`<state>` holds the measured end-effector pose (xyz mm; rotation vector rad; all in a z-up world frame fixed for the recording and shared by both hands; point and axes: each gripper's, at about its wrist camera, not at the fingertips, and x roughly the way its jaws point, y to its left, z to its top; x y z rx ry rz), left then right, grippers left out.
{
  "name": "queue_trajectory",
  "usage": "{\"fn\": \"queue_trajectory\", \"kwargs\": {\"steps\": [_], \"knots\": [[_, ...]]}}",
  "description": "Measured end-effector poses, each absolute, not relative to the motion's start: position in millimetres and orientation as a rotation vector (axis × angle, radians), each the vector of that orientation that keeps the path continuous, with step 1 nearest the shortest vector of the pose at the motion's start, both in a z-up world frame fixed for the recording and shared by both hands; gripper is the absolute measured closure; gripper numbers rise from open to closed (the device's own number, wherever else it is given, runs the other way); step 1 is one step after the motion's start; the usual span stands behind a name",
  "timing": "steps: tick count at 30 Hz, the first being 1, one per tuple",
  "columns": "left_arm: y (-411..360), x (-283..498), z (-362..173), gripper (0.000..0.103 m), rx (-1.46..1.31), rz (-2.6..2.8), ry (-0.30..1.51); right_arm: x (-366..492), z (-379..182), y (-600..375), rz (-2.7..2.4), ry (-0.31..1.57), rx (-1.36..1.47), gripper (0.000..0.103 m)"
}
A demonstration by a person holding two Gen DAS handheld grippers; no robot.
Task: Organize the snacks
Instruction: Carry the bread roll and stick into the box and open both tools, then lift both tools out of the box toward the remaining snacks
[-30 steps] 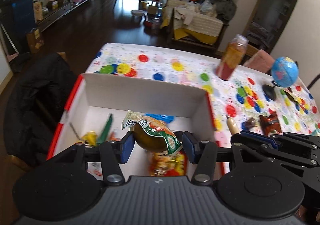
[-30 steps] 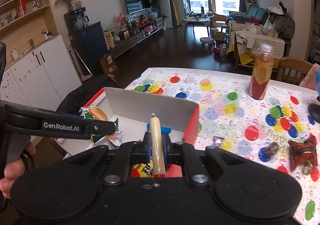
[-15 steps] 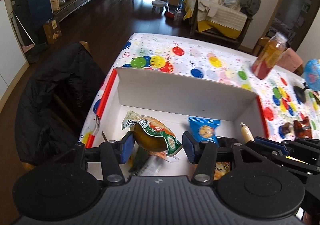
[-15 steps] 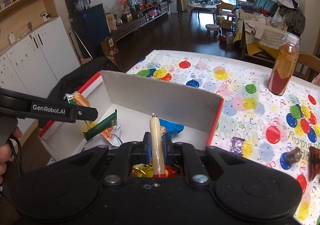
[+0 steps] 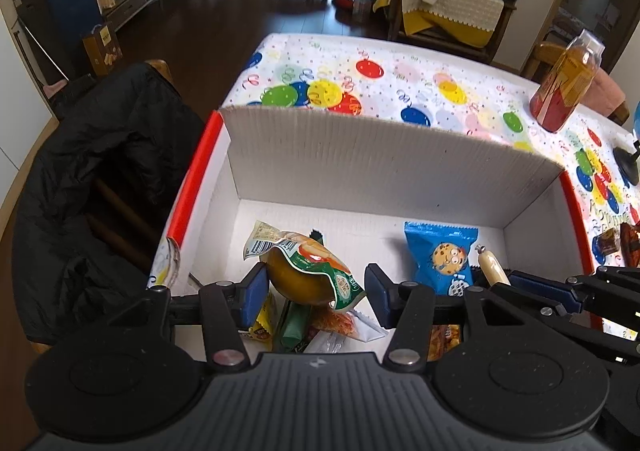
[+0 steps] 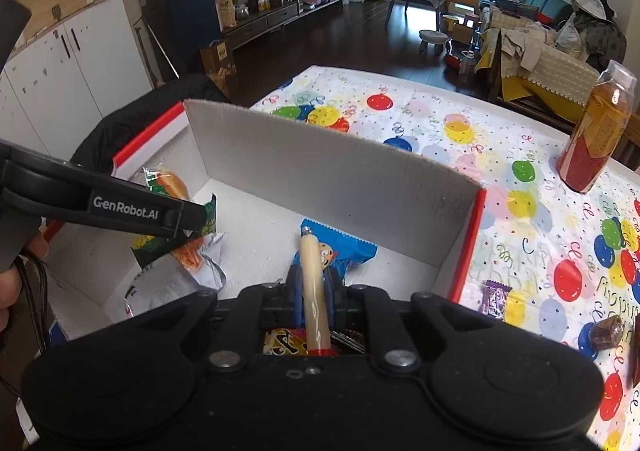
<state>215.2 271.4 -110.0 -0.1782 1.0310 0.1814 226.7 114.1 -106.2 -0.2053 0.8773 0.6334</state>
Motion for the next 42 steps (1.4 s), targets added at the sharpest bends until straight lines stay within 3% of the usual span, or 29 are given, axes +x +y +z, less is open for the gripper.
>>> {"fn": "queue_trajectory", "kwargs": {"steps": [7,17,20,24,30,42], "knots": [[265.3,217.6,-119.0,0.05,-0.149,0.17,1.062,228.1,-116.3,115.6,0.635,0.91,-0.217,0.092],[259.3,210.3,-119.5,0.047,-0.143,0.149,1.059,220.1,-117.4,113.5,0.636,0.912,-0.212,0.08],[256.9,205.4,-114.0,0.041,-0.142,0.14,1.038,216.6,-113.3,111.0,0.64,0.904,-0.201,0.072],[254.0,199.0,-106.1,0.032,-0.14,0.139,1.014,210.9,-106.3,105.1,0.64,0.892,-0.176,0.051],[253.2,185.4,-92.9,0.022,-0.155,0.134,0.977,200.7,-93.7,93.5,0.63,0.863,-0.148,0.038],[237.8,159.8,-59.4,0.014,-0.182,0.092,0.9,177.8,-60.5,59.7,0.614,0.791,-0.078,0.019]]}}
